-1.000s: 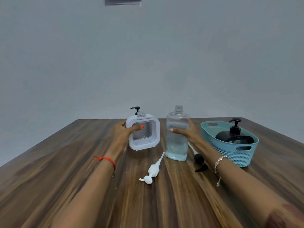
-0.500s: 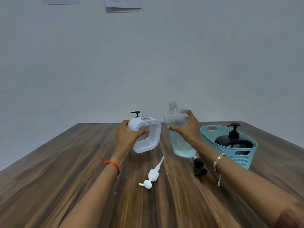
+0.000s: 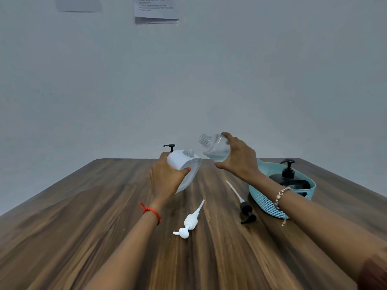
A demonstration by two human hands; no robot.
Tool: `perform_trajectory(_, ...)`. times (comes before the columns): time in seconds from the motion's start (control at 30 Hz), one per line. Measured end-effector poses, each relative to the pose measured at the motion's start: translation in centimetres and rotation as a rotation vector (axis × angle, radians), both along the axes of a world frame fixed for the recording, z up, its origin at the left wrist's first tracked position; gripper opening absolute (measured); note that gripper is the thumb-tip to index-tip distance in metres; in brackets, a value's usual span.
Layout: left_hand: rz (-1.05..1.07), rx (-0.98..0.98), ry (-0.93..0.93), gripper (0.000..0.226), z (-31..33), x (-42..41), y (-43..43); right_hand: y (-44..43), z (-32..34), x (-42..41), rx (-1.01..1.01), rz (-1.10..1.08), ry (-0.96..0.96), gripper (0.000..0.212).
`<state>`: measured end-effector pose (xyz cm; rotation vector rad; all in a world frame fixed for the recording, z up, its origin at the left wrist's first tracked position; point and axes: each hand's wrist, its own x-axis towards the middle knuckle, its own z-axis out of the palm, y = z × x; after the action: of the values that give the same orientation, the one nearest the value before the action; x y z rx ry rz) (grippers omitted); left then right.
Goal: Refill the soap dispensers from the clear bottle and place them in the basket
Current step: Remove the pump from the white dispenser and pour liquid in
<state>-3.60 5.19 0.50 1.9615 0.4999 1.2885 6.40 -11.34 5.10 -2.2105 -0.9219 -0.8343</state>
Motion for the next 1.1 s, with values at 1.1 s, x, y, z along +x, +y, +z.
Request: perform_trajectory(1.1, 0.014, 0.084, -0.03, 0.05, -0.4, -0.6, -0.9, -0.7, 0.5, 0.0, -0.316, -0.147, -0.275, 0.077)
